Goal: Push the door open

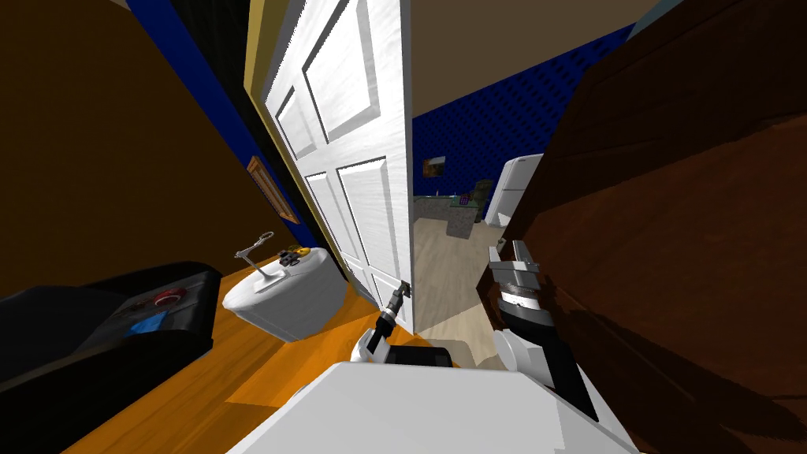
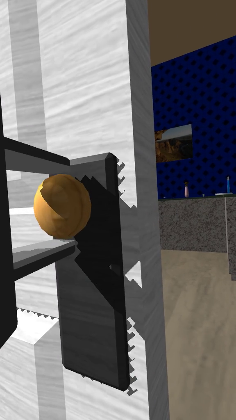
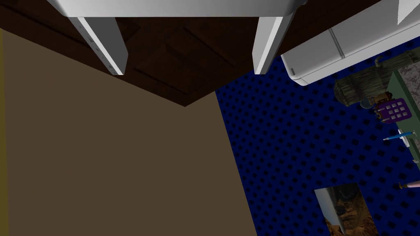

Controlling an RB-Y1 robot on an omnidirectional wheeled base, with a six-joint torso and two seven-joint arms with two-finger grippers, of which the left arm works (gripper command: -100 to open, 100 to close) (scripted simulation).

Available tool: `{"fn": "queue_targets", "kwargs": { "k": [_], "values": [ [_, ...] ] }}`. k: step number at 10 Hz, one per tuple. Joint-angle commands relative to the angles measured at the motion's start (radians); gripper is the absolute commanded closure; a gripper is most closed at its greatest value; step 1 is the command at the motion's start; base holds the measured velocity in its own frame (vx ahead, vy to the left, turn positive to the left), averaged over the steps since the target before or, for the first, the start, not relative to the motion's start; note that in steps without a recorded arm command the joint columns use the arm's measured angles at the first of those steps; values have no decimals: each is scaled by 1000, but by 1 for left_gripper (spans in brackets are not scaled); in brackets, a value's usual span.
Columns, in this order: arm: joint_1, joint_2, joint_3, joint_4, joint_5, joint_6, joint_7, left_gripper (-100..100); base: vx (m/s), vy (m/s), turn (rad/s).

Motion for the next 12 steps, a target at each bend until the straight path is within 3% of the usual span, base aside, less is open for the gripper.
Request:
{"fn": "queue_targets", "kwargs": {
  "k": [1, 4, 11, 12],
  "values": [
    [0, 0, 0, -1, 0, -2, 1, 100, -6, 2, 3],
    [-1, 7, 14, 4, 0, 1, 1, 100, 71, -48, 31],
    [-13, 27, 76, 20, -1, 2, 4, 100, 166, -112, 78],
    [3, 29, 62, -8, -4, 14, 10, -100, -38, -53, 79]
  ]
}}
